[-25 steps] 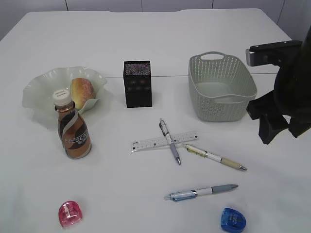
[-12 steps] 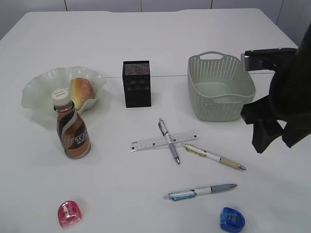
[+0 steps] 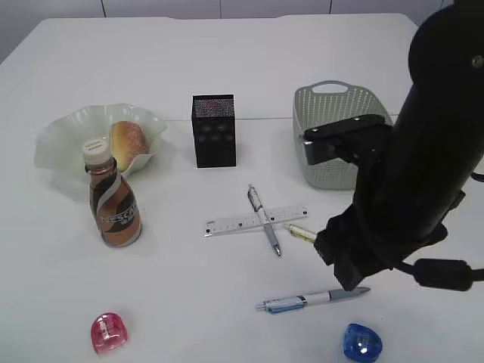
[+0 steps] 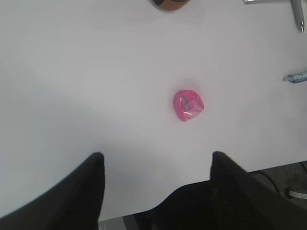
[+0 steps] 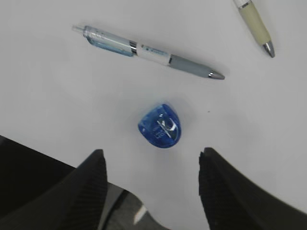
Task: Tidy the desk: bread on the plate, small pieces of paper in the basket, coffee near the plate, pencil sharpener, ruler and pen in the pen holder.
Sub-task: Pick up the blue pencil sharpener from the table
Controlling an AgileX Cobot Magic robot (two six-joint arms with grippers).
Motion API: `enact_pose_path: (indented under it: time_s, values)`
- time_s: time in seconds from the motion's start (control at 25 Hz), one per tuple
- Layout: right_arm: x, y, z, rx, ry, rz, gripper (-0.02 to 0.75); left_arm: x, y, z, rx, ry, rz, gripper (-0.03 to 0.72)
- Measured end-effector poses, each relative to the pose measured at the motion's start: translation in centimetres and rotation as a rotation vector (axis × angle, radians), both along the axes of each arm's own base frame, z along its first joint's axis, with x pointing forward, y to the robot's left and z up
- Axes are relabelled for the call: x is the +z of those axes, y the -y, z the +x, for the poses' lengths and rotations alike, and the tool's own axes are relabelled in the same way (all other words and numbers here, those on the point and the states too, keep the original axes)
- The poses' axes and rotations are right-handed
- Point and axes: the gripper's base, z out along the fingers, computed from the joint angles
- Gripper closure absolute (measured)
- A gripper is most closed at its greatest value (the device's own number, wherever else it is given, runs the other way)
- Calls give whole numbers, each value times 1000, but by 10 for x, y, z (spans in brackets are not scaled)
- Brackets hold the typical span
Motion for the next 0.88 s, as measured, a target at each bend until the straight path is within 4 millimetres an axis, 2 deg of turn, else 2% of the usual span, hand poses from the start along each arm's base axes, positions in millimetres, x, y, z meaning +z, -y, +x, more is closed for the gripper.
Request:
enact_pose_path:
  time_s: [0.24,0.36,0.48,0.6,0.88]
  values:
    - [-22,13,-6,284,19,-124,291,0,1,0,1,3,-9,218]
    - [-35,13,-13,468,12,-98,291,1,1,1,4,11,-9,228]
    - [-41,11,-17,580,15,-60,291,1,0,2,8,22,-9,229]
    - [-41,10,-17,638,29,-57,291,1,0,2,10,26,-8,230]
    - [-45,8,-13,654,50,-53,290,1,0,3,14,36,-7,231]
